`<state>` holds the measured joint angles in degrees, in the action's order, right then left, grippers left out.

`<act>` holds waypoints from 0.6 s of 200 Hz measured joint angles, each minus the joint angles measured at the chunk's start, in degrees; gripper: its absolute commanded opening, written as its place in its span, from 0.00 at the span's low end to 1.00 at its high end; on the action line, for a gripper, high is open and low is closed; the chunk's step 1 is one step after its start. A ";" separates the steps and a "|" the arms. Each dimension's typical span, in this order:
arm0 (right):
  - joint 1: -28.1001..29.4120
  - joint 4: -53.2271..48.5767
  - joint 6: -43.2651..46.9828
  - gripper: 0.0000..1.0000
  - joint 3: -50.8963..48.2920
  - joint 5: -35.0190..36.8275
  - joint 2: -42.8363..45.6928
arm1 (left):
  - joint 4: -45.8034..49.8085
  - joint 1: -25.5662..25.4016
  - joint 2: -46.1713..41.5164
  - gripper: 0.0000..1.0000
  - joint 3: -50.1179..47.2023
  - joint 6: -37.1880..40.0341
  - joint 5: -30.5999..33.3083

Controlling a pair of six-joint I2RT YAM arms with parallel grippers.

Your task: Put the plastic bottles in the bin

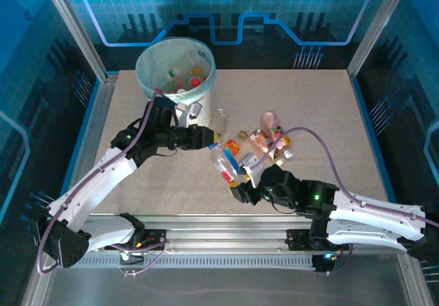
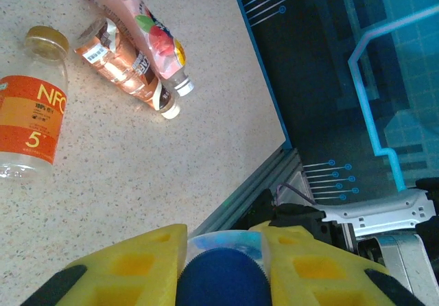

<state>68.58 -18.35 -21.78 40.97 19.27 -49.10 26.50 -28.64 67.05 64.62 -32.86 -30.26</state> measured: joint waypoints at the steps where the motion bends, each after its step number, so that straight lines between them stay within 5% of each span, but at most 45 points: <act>1: 0.00 -0.04 0.15 0.77 0.07 0.04 -0.02 | 0.02 0.00 0.00 0.00 0.04 0.02 0.04; 33: 0.04 -1.68 -0.96 1.00 4.33 3.06 -0.92 | 1.16 0.11 -0.85 0.00 3.72 1.42 4.48; 120: 0.04 -6.40 -0.17 1.00 11.76 10.56 1.03 | 6.71 6.01 2.43 0.00 39.65 18.62 29.33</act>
<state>68.62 -24.75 -21.96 52.73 29.82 -48.07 33.21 -22.63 69.47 104.27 -14.24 -0.93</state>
